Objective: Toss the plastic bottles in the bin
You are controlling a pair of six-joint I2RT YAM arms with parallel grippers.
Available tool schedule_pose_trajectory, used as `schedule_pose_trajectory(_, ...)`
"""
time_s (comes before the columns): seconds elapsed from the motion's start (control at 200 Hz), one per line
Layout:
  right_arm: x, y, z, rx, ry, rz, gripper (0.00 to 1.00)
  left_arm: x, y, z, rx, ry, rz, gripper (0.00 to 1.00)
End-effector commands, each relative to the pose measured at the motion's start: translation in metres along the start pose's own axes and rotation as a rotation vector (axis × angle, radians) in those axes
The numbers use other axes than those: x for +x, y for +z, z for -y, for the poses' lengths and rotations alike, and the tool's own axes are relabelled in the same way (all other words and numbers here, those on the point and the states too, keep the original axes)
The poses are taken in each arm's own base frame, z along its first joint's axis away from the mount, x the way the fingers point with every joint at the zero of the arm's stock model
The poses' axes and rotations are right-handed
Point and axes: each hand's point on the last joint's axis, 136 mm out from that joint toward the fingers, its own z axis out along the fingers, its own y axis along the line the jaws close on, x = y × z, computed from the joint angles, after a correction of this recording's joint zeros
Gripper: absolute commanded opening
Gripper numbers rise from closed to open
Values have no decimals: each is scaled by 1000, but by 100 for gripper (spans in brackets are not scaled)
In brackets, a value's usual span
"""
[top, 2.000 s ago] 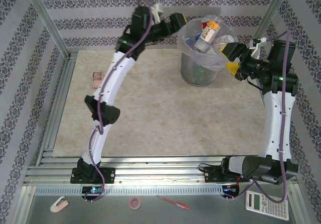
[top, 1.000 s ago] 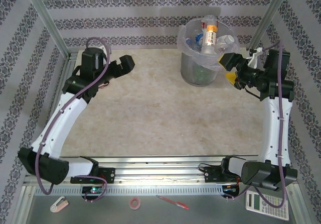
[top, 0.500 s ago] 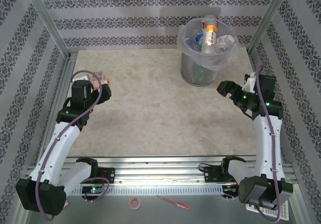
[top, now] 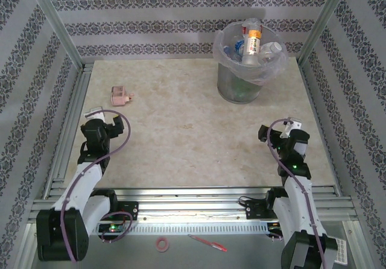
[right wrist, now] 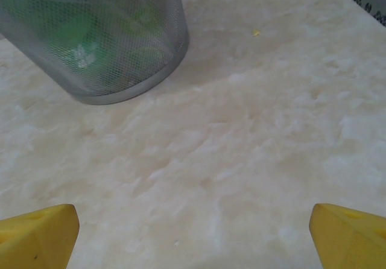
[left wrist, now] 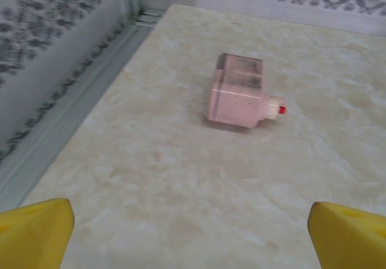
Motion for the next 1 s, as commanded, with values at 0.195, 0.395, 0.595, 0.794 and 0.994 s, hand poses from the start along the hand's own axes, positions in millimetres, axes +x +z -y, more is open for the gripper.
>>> schedule_pose_trajectory(0.195, -15, 25, -46, -145, -248, 194, 98, 7, 34, 51, 285, 56, 226, 99)
schedule_pose_trajectory(0.395, -28, 49, -50, -148, -277, 278, 98, 29, 54, 60, 333, 71, 208, 99)
schedule_pose_trajectory(0.595, -15, 108, -36, -107, -189, 151, 98, 34, 67, 72, 381, 102, 87, 99)
schedule_pose_trajectory(0.794, -22, 110, -40, -49, -240, 130, 98, 34, 77, 71, 318, 123, 53, 99)
schedule_pose_trajectory(0.994, -23, 110, -39, -7, -257, 146, 98, 35, 77, 69, 309, 120, 55, 99)
